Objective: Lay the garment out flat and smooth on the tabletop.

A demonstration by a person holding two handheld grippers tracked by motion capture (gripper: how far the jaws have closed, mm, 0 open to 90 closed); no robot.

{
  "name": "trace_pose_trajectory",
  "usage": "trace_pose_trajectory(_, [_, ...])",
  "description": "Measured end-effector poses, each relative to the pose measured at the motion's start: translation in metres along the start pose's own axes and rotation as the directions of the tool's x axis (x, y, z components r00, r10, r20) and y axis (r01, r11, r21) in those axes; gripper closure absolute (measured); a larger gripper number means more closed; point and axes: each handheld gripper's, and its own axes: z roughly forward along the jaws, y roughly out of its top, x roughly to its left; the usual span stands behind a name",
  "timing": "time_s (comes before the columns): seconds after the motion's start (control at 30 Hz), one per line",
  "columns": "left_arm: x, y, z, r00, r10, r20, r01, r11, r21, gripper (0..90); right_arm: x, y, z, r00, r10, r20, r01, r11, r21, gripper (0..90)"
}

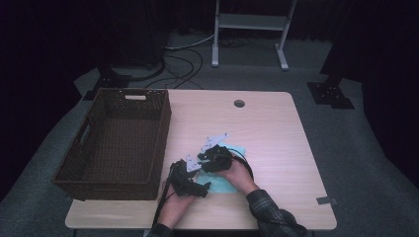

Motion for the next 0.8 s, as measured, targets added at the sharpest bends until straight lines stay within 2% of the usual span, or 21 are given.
trace_pose_trajectory(0.23, [0.0, 0.0, 0.0, 1.0, -0.003, 0.003, 0.003, 1.0, 0.0, 0.0, 0.001, -0.003, 0.008, 1.0, 0.003, -0.001, -0.003, 1.0, 0.021, 61.1])
trace_pose_trajectory(0.3, [0.0, 0.0, 0.0, 1.0, -0.003, 0.003, 0.003, 1.0, 0.0, 0.0, 0.002, -0.005, 0.012, 1.0, -0.002, 0.006, 0.002, 0.999, 0.037, 62.4])
trace_pose_trajectory(0.37, [0.0, 0.0, 0.0, 1.0, -0.001, 0.002, 0.001, 1.0, 0.0, 0.0, 0.002, -0.006, 0.013, 0.9998, -0.013, 0.012, 0.012, 0.999, 0.031, 64.1])
trace_pose_trajectory(0.47, [0.0, 0.0, 0.0, 1.0, -0.001, 0.002, 0.001, 1.0, 0.0, 0.0, 0.001, -0.007, 0.013, 0.9996, -0.015, 0.023, 0.015, 1.0, 0.026, 68.8])
trace_pose_trajectory(0.67, [0.0, 0.0, 0.0, 1.0, 0.0, 0.001, 0.0, 1.0, 0.0, 0.0, 0.0, -0.007, 0.012, 0.9989, -0.001, 0.047, 0.0, 1.0, 0.026, 85.1])
trace_pose_trajectory(0.8, [0.0, 0.0, 0.0, 1.0, 0.0, 0.001, 0.0, 1.0, 0.0, 0.0, -0.001, -0.007, 0.011, 0.999, 0.01, 0.043, -0.011, 1.0, 0.02, 87.2])
